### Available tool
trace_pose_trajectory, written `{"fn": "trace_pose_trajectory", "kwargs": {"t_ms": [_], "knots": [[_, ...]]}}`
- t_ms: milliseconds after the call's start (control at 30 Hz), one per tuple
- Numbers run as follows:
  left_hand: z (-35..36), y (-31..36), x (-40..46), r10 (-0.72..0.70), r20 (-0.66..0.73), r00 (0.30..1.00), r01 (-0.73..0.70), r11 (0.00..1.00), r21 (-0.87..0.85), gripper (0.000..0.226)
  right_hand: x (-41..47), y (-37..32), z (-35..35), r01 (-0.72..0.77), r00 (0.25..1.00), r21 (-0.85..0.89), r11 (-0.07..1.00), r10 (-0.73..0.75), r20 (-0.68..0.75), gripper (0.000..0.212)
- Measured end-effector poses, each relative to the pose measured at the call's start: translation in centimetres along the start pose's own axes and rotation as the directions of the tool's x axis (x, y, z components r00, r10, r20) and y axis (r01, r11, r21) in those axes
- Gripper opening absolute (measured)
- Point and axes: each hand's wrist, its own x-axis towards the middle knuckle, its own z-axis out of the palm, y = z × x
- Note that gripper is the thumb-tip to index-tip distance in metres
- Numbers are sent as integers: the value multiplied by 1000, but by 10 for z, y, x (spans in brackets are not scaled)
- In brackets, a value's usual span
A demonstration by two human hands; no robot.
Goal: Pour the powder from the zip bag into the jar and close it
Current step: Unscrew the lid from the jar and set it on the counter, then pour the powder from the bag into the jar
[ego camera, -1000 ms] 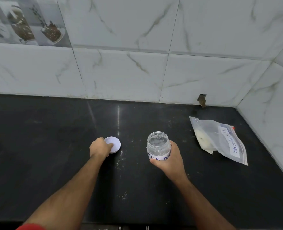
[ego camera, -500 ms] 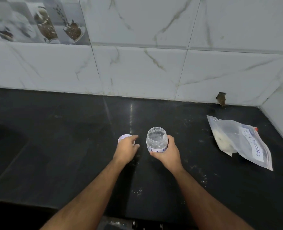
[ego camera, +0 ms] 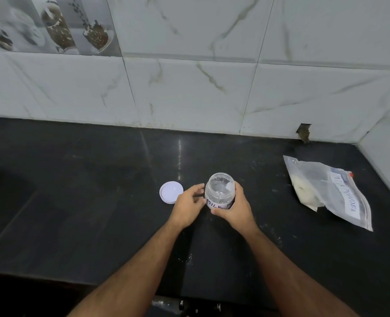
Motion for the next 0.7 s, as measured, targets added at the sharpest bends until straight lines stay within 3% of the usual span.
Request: {"fn": "trace_pose_trajectory", "kwargs": {"t_ms": [100,200,267,467,700], "knots": [[-3,11,0,46,-139,989,-43,999,22,41,-4,0,-13,-32,999,-53,998,34,41,123],[-2,38,0,194,-352,916,-188,981,53,31,-6,3,-35,-2,1000,-101,995,3,7,112],[6,61,0,305,-417,856,-291,952,97,28,-8,2,-56,23,996,-110,994,-32,-79,95],[81,120,6,495,-264,828,-479,869,126,23,-3,4,-142,54,919,-131,990,-100,-382,36],[189,139,20,438,40,898,-438,885,158,26,-3,54,-252,-181,810,-100,978,91,-580,25]]}}
